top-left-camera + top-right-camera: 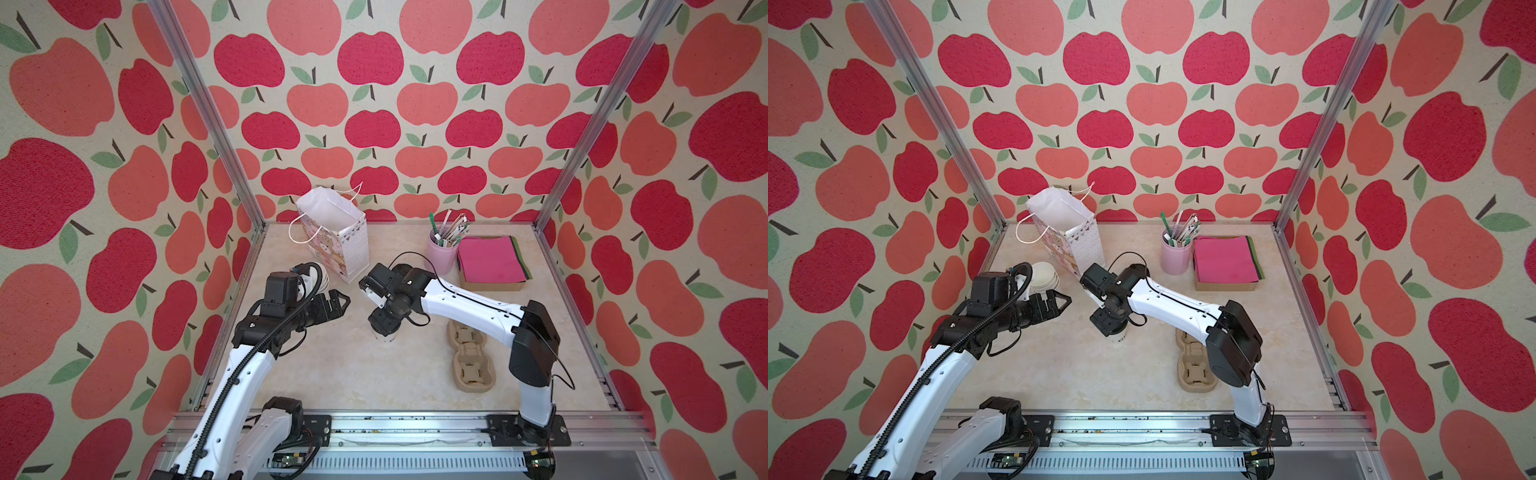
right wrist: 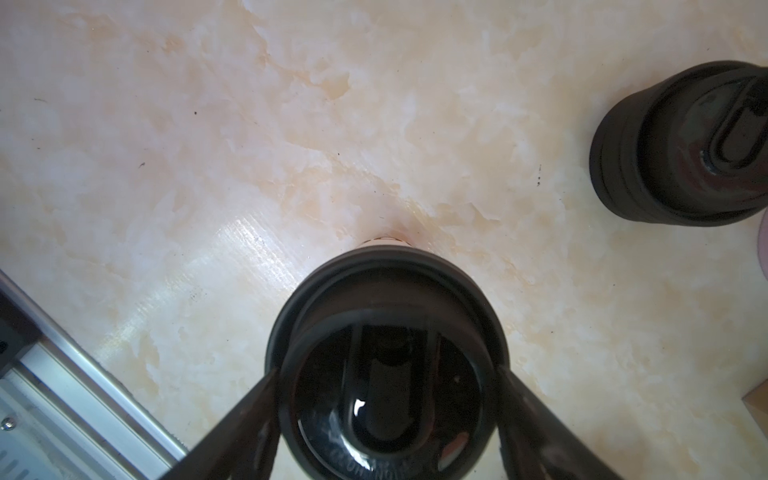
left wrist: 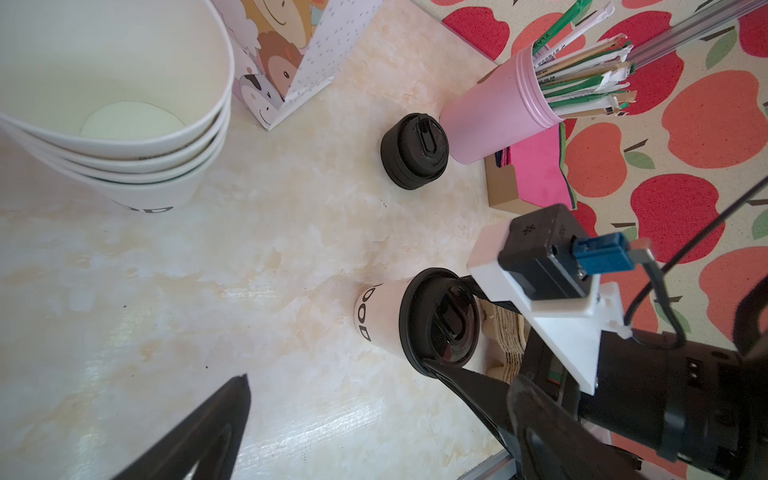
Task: Pack a coffee takeout order
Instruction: Move the coffee cup to the center of the table.
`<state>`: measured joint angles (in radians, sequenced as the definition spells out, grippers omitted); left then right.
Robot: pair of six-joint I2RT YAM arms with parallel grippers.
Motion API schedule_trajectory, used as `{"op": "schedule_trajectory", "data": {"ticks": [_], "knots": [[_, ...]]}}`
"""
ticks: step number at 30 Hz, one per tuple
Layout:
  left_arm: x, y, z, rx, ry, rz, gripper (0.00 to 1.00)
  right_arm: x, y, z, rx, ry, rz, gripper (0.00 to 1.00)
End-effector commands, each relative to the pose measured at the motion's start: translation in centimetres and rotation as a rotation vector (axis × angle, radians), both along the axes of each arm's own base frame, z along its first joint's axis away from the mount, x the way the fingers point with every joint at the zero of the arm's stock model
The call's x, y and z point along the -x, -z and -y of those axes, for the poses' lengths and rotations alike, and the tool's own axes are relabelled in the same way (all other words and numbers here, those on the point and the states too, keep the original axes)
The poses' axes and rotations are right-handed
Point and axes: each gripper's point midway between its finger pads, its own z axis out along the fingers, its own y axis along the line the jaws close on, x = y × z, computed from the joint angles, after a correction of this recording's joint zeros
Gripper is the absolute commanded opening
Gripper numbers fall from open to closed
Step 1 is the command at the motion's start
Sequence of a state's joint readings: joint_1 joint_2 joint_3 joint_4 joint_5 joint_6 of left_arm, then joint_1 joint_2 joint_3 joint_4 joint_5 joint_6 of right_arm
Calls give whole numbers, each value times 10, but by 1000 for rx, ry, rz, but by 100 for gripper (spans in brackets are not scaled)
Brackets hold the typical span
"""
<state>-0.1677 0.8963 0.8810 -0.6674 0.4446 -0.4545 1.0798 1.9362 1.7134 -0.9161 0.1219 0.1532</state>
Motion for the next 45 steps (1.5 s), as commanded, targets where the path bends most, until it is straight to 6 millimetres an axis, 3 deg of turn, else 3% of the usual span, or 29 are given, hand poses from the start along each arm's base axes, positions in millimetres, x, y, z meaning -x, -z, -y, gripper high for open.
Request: {"op": "schedule_trajectory", "data": {"ticks": [1,9,21,33,45], "knots": [[0,1,0,15,-7,3,99,3,10,0,29,-16,-25,78],[1,5,0,17,-7,-3,99,4,14,2,40,-13,-30,73],[3,8,0,18,-10,-6,99,-7,0,18,17,37,-3,71],[4,11,-1,19,-14,-11,99,-39,-11,82,32,160,35,72],[4,12,-3,9,-21,-15,99,-82,-5,154,12,318,38,72]]}}
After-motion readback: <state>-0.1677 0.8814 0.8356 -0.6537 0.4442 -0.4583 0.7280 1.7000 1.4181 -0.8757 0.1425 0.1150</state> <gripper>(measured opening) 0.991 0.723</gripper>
